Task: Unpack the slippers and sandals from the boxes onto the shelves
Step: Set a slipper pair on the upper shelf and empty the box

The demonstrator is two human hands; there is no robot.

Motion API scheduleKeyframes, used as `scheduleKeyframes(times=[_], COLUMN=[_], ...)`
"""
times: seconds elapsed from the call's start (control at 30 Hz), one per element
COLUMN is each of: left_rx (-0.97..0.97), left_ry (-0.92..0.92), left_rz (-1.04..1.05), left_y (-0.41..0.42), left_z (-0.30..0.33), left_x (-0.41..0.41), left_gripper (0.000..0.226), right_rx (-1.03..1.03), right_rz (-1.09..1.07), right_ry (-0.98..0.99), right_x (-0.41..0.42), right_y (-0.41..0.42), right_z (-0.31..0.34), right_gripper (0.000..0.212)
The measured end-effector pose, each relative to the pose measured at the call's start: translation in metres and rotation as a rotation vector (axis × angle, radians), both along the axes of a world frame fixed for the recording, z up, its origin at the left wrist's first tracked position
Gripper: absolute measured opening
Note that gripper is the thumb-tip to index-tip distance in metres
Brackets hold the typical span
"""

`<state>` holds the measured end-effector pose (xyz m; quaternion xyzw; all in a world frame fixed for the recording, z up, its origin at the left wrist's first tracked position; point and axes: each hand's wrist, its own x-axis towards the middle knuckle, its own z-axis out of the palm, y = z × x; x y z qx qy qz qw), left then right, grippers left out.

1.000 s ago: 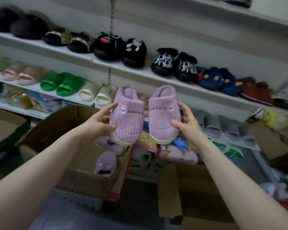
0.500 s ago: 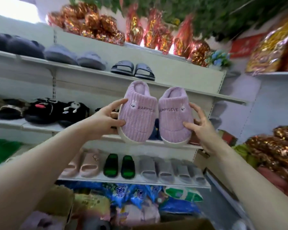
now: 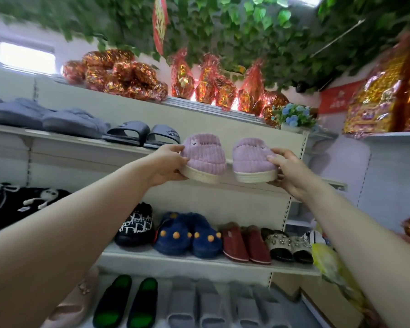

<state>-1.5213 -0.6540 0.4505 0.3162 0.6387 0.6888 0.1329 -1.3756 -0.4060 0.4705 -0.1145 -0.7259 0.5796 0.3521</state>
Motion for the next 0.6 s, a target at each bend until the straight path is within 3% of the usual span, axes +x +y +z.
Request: scheduleKeyframes(times=[0.13, 0.23, 0.3, 0.37, 0.43, 0.47, 0.6], left_rx=[-0.011, -0.050, -0.150, -0.199, -0.169, -0.162, -0.284], left_ry=[0.010, 0.102, 0.246, 0.386, 0.447, 0.455, 0.619], left_rz=[0.066, 0.146, 0.270, 0.419, 0.442, 0.395, 0.241], left_y=[0.034, 0.054, 0.064, 0.071, 0.076, 0.077, 0.083], left_z=[0.013, 0.018, 0.019, 0.021, 0.021, 0.021, 0.012], left_x=[-0.015, -0.030, -0.041, -0.048, -0.049, -0.049, -0.046], left_gripper=[0.037, 0.027, 0.031, 0.032, 0.031, 0.035, 0.094], right_rx=[-0.075, -0.001, 0.166, 0.451, 0.604, 0.631, 0.747], right_rz=[0.020, 0.094, 0.113, -0.001, -0.118, -0.156, -0.225], right_ry=[-0.009, -0.018, -0.085, -0.192, -0.219, -0.198, -0.176], right_x=[-0.029, -0.041, -0.047, -0.051, -0.056, -0.059, -0.071], right_y=[0.026, 0.032, 0.039, 0.045, 0.049, 0.050, 0.048], right_z=[0.016, 0.022, 0.018, 0.008, 0.000, -0.002, -0.003], right_gripper=[0.025, 0.035, 0.068, 0.096, 0.089, 0.083, 0.067])
